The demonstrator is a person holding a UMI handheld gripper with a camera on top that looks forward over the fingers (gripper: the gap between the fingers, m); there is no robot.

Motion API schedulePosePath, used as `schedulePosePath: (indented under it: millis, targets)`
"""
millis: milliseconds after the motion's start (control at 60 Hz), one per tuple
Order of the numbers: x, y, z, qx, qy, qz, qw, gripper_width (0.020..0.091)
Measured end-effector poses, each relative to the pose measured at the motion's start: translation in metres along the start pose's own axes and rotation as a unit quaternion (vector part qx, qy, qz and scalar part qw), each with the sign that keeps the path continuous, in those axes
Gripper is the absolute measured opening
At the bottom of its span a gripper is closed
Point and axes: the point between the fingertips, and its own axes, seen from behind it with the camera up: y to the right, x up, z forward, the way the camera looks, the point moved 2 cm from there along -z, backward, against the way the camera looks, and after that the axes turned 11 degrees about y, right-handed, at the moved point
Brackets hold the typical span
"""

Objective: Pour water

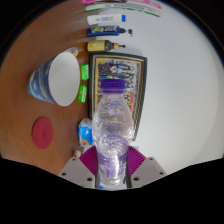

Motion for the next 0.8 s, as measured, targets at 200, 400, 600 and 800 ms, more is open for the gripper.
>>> schedulePosePath:
  millis: [200, 400, 600, 800]
  targets:
    - [0.012, -0.004, 0.018, 0.009, 0.024, -0.135, 0.991, 0.0349]
    - [0.013, -0.009, 0.020, 0.020, 0.032, -0.139, 0.990, 0.0348]
    - [0.010, 0.014, 0.013, 0.006, 0.048, 0.009, 0.999, 0.0351]
    - [0.016, 0.036, 0.001, -0.004, 0.070, 0.303, 0.951, 0.0348]
